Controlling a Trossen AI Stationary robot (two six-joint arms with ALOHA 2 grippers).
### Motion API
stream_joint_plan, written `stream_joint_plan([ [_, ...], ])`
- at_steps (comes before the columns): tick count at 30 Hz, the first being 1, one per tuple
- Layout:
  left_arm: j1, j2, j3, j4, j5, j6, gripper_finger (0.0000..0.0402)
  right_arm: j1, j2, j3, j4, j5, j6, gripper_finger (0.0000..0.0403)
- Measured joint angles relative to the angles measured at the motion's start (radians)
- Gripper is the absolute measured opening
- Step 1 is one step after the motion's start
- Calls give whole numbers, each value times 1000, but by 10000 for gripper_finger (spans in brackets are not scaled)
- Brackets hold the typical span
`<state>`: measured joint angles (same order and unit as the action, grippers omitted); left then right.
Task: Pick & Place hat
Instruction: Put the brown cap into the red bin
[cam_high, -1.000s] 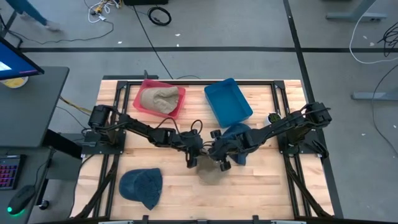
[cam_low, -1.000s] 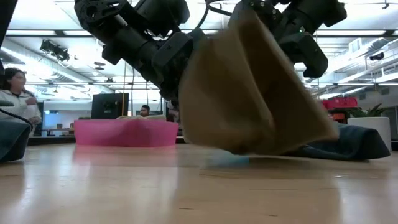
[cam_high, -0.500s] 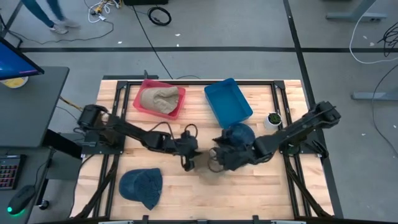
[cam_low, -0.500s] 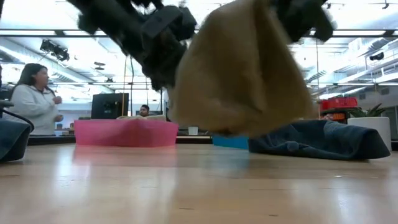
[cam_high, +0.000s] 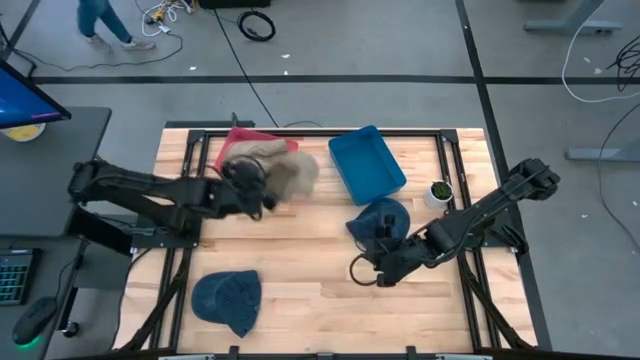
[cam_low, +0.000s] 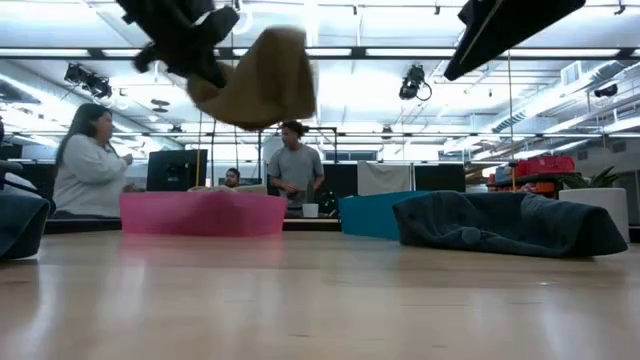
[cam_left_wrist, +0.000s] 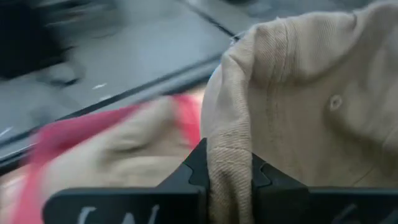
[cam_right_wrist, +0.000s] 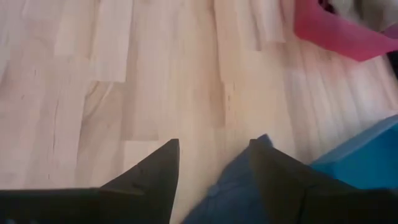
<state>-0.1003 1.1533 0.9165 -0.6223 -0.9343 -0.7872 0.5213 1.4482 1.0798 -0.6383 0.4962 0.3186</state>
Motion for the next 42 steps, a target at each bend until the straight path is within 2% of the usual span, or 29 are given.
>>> stream_joint_plan([
  [3, 97, -27, 0, -104, -68, -160, 37, 0, 4, -1, -1, -9, -12, 194],
  [8, 257, 1, -18, -182, -77, -331, 44, -1, 7, -1, 0, -8, -16, 194],
  [14, 375, 104, -65, -166, 16, -481, 38, -1, 7, -1, 0, -8, -17, 194],
  [20, 427, 240, -93, -119, 115, -613, 48, -1, 7, -1, -1, -8, -24, 194],
  [25, 438, 368, -93, -45, 177, -637, 50, -1, 7, -1, -7, -8, -25, 194],
  [29, 438, 410, -93, 3, 210, -587, 62, -1, 7, -1, -8, -8, -49, 194],
  [38, 419, 357, -78, -15, 275, -546, 129, -1, 7, -1, -14, -8, -69, 194],
  [42, 390, 299, -28, -44, 293, -454, 152, -1, 7, -1, -16, -9, -67, 194],
])
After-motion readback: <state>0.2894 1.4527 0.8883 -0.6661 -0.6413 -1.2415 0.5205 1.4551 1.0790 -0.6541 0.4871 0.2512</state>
